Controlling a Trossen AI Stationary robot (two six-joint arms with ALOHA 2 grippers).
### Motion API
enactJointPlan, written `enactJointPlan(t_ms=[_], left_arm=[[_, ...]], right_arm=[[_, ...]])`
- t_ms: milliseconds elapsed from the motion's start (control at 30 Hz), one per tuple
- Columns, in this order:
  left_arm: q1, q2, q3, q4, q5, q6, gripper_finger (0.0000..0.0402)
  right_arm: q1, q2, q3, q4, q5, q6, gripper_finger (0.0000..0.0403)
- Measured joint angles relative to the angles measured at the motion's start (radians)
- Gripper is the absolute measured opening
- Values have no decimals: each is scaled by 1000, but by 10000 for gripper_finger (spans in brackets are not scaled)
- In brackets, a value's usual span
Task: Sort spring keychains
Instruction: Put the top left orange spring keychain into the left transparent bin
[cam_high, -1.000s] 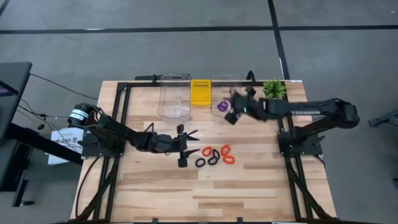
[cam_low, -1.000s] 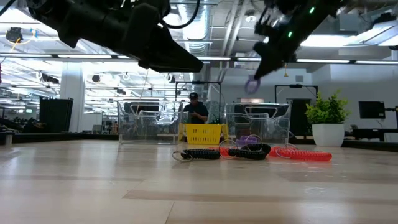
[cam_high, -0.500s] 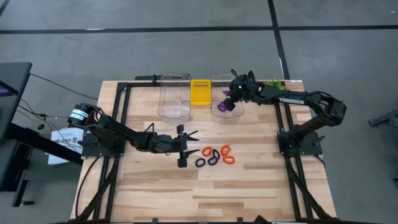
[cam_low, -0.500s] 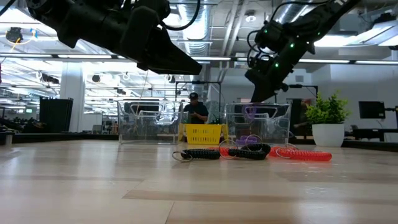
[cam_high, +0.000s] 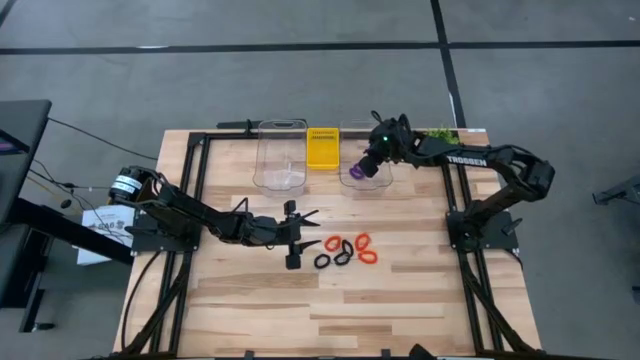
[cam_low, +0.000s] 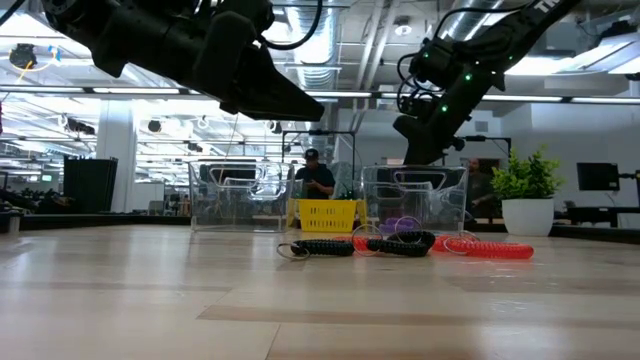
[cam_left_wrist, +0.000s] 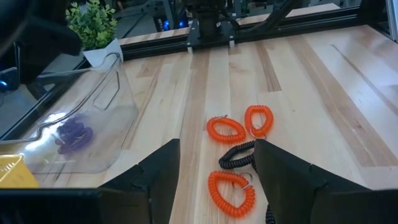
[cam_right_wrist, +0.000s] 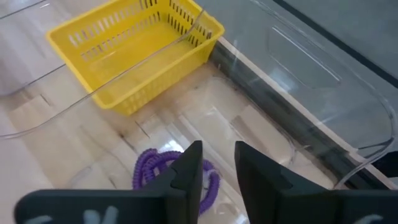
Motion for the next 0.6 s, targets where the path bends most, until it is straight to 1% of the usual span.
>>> enactJointPlan(t_ms=[167,300,433,600], left_arm=[[0,0,0,-2,0,0,204],[0,0,0,-6,0,0,204],[0,0,0,-22,0,0,204],[0,0,-1,-62,1,-2,204]], right_arm=[[1,0,0,-1,0,-7,115],[11,-6,0,-4,0,-22,127],[41,-53,0,-36,1,-35,124],[103,-169,0,-90,2,-56,110]])
